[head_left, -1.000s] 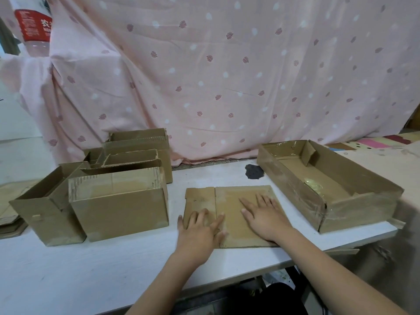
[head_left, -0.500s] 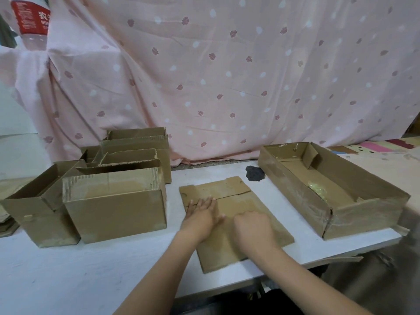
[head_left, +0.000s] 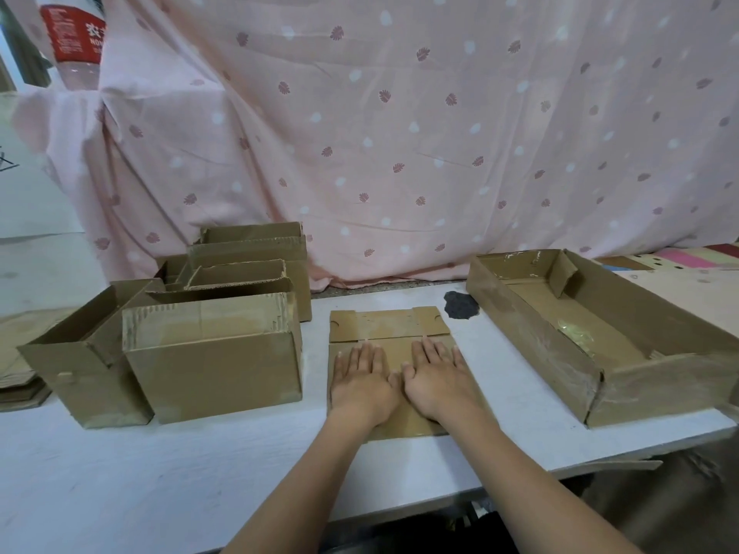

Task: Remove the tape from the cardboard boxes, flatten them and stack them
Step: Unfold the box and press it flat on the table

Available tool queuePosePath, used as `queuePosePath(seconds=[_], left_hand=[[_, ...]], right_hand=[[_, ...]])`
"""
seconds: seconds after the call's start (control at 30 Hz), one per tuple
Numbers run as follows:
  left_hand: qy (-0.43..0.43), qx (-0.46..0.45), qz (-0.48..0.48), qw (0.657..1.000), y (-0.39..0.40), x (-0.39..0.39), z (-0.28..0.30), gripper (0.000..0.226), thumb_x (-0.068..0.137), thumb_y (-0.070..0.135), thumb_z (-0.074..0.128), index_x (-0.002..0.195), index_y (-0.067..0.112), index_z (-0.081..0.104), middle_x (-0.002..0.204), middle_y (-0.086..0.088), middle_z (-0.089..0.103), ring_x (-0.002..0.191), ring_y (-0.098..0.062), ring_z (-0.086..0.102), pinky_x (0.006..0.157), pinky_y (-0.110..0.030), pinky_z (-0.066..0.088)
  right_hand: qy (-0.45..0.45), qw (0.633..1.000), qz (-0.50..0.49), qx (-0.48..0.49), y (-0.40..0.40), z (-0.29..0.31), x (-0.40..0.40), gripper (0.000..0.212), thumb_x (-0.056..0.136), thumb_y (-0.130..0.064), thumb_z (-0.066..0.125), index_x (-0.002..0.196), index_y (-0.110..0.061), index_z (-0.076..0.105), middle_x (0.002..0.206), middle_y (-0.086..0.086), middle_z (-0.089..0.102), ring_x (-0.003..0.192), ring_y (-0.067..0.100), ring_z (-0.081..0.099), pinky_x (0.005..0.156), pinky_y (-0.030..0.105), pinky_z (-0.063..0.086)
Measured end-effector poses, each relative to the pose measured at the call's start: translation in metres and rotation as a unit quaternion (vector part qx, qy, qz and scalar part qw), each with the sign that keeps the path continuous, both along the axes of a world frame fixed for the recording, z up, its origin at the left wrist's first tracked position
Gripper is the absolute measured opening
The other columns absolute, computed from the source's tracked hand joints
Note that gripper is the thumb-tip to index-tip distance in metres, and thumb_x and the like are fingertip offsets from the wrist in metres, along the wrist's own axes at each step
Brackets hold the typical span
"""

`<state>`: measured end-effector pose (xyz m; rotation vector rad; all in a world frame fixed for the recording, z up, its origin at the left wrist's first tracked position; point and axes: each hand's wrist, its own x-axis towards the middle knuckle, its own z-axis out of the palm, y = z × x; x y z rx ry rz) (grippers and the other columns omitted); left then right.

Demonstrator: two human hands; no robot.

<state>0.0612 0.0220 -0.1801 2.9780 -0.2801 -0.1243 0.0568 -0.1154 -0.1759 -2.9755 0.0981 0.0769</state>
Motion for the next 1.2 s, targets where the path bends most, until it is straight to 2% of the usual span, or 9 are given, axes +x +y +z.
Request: queuePosePath(seconds=[0.2, 0.33, 0.53, 0.83, 1.0, 1.1, 1.17, 1.2], left_hand=[[-0.038, -0.013, 0.011, 0.999, -0.002, -0.007, -0.002, 0.063, 0.103, 0.046, 0.01, 0.159, 0.019, 0.005, 0.167, -0.001, -0.003, 0.153, -0.017, -0.008, 0.122, -0.043, -0.009], [-0.037, -0.014, 0.015, 0.999, -0.003, -0.007, -0.002, 0.062, 0.103, 0.045, 0.01, 0.159, 0.02, 0.004, 0.167, 0.0, -0.004, 0.153, -0.016, -0.008, 0.122, -0.044, -0.009], [-0.045, -0.019, 0.022, 0.999, -0.004, -0.007, -0.003, 0.061, 0.103, 0.044, 0.008, 0.159, 0.021, 0.003, 0.166, 0.0, -0.006, 0.152, -0.016, -0.011, 0.122, -0.045, -0.009], [-0.021, -0.004, 0.015, 1.0, -0.004, -0.004, -0.002, 0.061, 0.103, 0.044, 0.008, 0.159, 0.02, 0.002, 0.166, 0.001, -0.005, 0.153, -0.017, -0.008, 0.122, -0.046, -0.008], [0.016, 0.017, -0.001, 1.0, 0.0, 0.007, 0.004, 0.065, 0.102, 0.051, 0.007, 0.159, 0.022, -0.001, 0.166, 0.001, -0.007, 0.153, -0.019, -0.009, 0.122, -0.045, -0.009], [-0.002, 0.001, -0.002, 1.0, 0.003, 0.005, 0.001, 0.066, 0.101, 0.054, 0.008, 0.159, 0.024, 0.002, 0.167, 0.002, -0.005, 0.153, -0.017, -0.008, 0.122, -0.043, -0.009], [-0.028, -0.016, 0.007, 0.999, 0.004, -0.002, -0.004, 0.064, 0.102, 0.052, 0.009, 0.159, 0.026, 0.004, 0.167, 0.003, -0.003, 0.153, -0.015, -0.007, 0.122, -0.043, -0.009], [-0.038, -0.02, 0.01, 0.999, 0.003, -0.004, -0.005, 0.062, 0.102, 0.05, 0.01, 0.159, 0.026, 0.005, 0.167, 0.004, -0.003, 0.153, -0.014, -0.006, 0.122, -0.043, -0.009]], right_hand=[[0.003, 1.0, 0.016, 0.001, 0.0, 0.0, 0.002, 0.064, 0.102, -0.048, 0.01, 0.161, -0.024, 0.001, 0.167, -0.009, -0.006, 0.154, 0.014, -0.008, 0.124, 0.043, -0.01], [0.005, 1.0, 0.02, 0.001, 0.001, 0.001, 0.001, 0.064, 0.102, -0.05, 0.01, 0.16, -0.026, 0.001, 0.167, -0.009, -0.005, 0.154, 0.015, -0.008, 0.123, 0.044, -0.01], [0.006, 0.999, 0.03, -0.008, 0.001, 0.0, 0.0, 0.059, 0.101, -0.051, 0.006, 0.159, -0.038, -0.001, 0.167, -0.006, -0.009, 0.154, 0.018, -0.01, 0.123, 0.047, -0.011], [-0.014, 1.0, 0.027, 0.003, 0.003, 0.0, -0.001, 0.059, 0.102, -0.048, 0.012, 0.16, -0.034, 0.008, 0.168, -0.003, 0.0, 0.155, 0.02, -0.003, 0.123, 0.048, -0.008], [-0.021, 0.999, 0.028, 0.008, 0.002, 0.0, 0.001, 0.059, 0.102, -0.049, 0.015, 0.159, -0.034, 0.011, 0.168, -0.003, 0.002, 0.155, 0.02, -0.001, 0.123, 0.048, -0.007], [-0.025, 0.999, 0.035, 0.019, 0.0, 0.001, -0.001, 0.06, 0.102, -0.049, 0.016, 0.159, -0.033, 0.013, 0.168, -0.002, 0.003, 0.155, 0.02, 0.0, 0.123, 0.048, -0.007], [-0.057, 0.998, 0.006, 0.026, 0.002, -0.001, -0.006, 0.062, 0.1, -0.049, 0.02, 0.159, -0.029, 0.016, 0.168, 0.005, 0.008, 0.154, 0.024, 0.004, 0.123, 0.049, -0.007], [-0.077, 0.996, -0.041, 0.027, 0.003, -0.002, -0.008, 0.065, 0.099, -0.048, 0.022, 0.159, -0.023, 0.017, 0.166, 0.013, 0.011, 0.153, 0.029, 0.007, 0.123, 0.051, -0.005]])
